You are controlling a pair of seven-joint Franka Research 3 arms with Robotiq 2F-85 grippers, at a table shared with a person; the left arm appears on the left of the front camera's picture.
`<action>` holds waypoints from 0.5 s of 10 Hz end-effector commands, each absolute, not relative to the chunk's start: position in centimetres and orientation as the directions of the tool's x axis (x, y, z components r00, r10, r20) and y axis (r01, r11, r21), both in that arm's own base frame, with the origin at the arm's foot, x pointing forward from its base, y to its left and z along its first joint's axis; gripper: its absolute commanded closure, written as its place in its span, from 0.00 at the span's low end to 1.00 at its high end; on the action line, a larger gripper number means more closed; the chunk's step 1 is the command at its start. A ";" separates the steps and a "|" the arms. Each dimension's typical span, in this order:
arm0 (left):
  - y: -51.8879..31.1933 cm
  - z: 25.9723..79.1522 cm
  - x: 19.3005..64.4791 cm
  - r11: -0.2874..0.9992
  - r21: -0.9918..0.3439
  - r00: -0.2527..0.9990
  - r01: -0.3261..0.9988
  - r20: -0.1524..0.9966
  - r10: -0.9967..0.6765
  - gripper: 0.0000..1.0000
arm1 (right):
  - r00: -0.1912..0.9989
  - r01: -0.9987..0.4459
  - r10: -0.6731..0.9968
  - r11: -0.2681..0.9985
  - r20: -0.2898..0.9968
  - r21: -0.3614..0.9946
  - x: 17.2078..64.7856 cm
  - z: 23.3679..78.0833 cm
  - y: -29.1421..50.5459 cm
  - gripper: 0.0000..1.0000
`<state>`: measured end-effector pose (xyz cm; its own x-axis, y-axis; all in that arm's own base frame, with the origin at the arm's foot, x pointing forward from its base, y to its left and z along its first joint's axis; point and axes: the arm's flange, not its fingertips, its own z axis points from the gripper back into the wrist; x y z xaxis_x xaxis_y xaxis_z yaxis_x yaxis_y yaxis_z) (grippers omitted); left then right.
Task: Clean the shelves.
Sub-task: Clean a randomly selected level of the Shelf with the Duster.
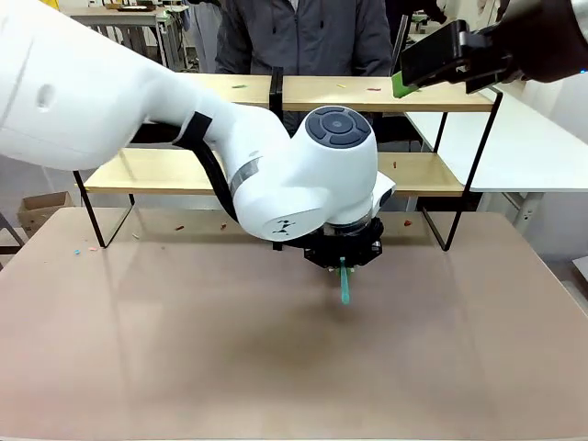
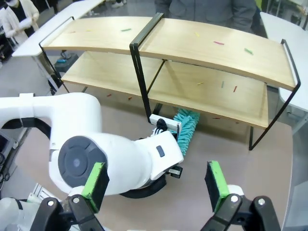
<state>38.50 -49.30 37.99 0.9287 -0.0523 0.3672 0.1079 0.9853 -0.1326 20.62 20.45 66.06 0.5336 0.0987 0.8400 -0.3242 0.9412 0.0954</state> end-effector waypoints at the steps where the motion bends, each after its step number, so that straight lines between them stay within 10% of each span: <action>1: -49.6 39.4 40.0 0.976 -0.173 0.944 0.130 0.322 -0.069 0.88 | 0.535 -0.321 0.092 0.942 0.840 0.102 20.6 66.0 20.4 0.00; 5: -49.7 38.0 39.2 0.982 -0.150 0.938 0.117 0.341 -0.060 0.88 | 0.535 -0.321 0.092 0.942 0.840 0.102 20.6 66.0 20.4 0.00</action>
<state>39.61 -49.84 37.95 0.9464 -0.0512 0.3190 0.1078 0.9808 -0.1626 20.63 20.45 66.06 0.5336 0.0987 0.8400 -0.3242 0.9412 0.0954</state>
